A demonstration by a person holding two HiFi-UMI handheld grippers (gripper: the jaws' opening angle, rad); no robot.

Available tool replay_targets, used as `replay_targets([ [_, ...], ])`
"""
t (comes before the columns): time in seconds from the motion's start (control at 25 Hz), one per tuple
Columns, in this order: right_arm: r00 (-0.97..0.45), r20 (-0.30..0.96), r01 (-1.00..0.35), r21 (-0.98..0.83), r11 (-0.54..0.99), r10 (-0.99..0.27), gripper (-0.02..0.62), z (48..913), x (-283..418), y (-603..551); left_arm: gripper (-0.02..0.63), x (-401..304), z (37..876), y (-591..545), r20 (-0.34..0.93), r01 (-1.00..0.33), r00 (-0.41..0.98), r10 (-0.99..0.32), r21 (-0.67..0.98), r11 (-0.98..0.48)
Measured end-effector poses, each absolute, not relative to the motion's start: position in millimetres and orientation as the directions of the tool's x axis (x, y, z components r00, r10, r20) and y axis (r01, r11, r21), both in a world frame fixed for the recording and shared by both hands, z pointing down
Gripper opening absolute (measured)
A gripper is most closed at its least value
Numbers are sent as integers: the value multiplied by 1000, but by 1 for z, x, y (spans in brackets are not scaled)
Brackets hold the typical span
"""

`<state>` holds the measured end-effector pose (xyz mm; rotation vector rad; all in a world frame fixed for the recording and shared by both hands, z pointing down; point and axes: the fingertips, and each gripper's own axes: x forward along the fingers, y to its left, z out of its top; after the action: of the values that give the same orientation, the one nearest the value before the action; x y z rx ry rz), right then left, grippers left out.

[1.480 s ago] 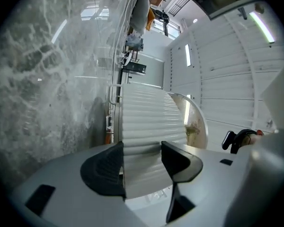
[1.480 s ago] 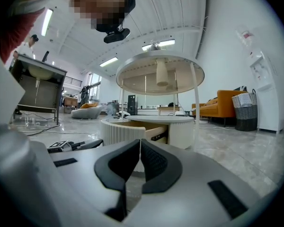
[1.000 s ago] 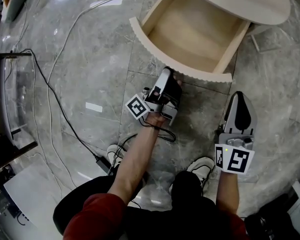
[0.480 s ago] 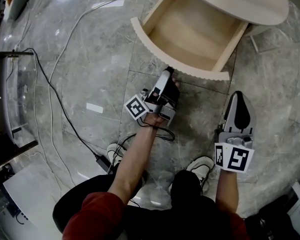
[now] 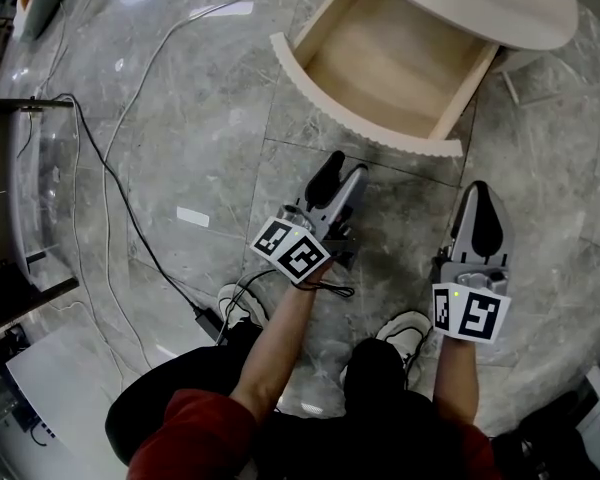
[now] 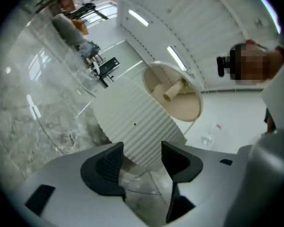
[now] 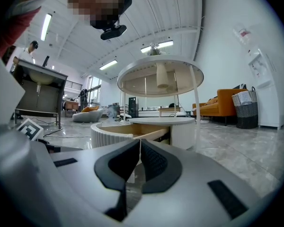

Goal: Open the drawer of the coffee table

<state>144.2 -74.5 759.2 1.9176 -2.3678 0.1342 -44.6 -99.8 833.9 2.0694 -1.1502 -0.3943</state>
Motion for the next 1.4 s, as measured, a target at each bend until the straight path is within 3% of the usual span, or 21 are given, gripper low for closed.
replay_targets([
  [0.16,-202,124,-979,-13,202,-972,23,758,145,-74,264,-37,812,-97,131,-832,499,-857,348,-431],
  [0.36,-202,125,-979,-7,203,-971,23,757,143,-73,236,-38,806,-86,183,-890,457,-871,94,-447],
  [0.64,-202,128,-979,1,204,-971,23,758,141,-71,25,-50,800,-88,183,-914,404,-896,40,-404],
  [0.8,-176,129,-984,-14,176,-976,23,752,147,-74,15,-52,779,-98,149,-900,430,-891,-14,-436],
  [1.0,-141,186,-990,1,143,-972,23,707,143,-73,15,-50,680,-133,13,-862,467,-884,-218,-458],
  [1.2,-146,212,-989,-33,142,-966,23,596,130,-76,15,-54,554,-157,-2,-831,519,-855,-238,-503],
  [1.4,-122,223,-992,-57,112,-967,23,460,127,-79,15,-65,430,-167,107,-857,500,-859,-85,-509],
])
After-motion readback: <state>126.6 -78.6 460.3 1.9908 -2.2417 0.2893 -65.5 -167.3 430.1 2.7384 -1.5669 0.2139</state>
